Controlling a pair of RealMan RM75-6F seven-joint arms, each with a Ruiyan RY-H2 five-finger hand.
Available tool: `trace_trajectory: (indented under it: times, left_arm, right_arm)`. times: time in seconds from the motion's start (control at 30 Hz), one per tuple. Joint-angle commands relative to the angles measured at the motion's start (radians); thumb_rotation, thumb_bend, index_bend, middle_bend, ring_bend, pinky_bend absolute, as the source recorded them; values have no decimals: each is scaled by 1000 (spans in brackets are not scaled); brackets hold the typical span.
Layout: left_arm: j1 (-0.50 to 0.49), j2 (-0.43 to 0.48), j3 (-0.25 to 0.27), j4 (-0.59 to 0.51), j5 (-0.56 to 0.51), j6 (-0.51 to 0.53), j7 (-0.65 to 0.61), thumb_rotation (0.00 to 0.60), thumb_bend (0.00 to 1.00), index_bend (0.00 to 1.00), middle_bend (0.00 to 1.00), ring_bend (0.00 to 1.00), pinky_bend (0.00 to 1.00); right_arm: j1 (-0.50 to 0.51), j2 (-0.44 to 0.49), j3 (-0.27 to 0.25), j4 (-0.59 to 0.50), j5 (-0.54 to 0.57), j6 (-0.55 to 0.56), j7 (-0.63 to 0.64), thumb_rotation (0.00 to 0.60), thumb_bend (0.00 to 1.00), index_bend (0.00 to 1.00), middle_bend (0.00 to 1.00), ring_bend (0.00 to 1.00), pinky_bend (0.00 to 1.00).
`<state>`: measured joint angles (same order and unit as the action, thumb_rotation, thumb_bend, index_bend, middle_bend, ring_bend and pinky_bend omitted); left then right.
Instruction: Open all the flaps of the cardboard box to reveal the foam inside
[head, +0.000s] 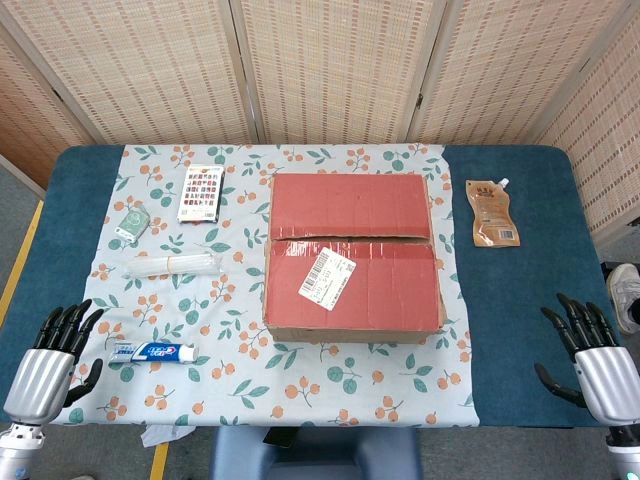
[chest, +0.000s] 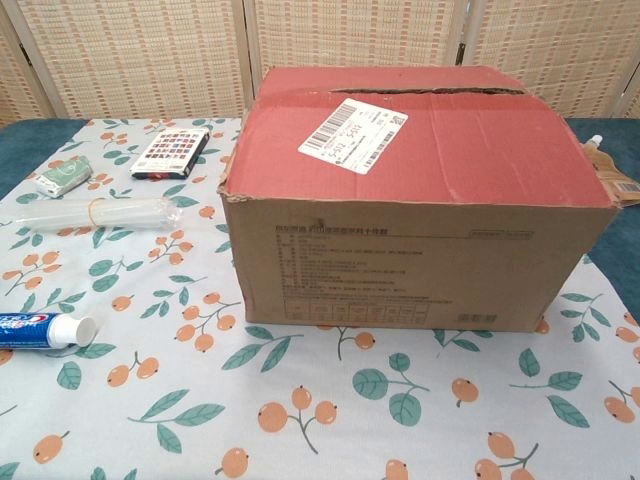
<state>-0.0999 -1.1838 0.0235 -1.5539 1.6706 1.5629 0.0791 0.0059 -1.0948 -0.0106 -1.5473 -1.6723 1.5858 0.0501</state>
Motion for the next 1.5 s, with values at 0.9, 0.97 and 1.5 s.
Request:
trace_trajectory:
  times: [0.9,0.97,1.5]
  left_arm:
    - [-6,19,0,21,0,-9,-87,600,530,0,0,0,0]
    - [-11,22,-3,25,-12,-23,-105,600,531,0,0,0,0]
    - [-34,62,0,86,3,-25,-314,600,547,0,0,0,0]
  right_arm:
    - [429,4,257,-176,267,-454,32,600,385,139,0,0,0]
    - [461,-10,277,-181,312,-482,-21,600,385,157,0,0,0]
    - [689,-201,349,-44,549,-614,-261,600,385,171,0,0,0]
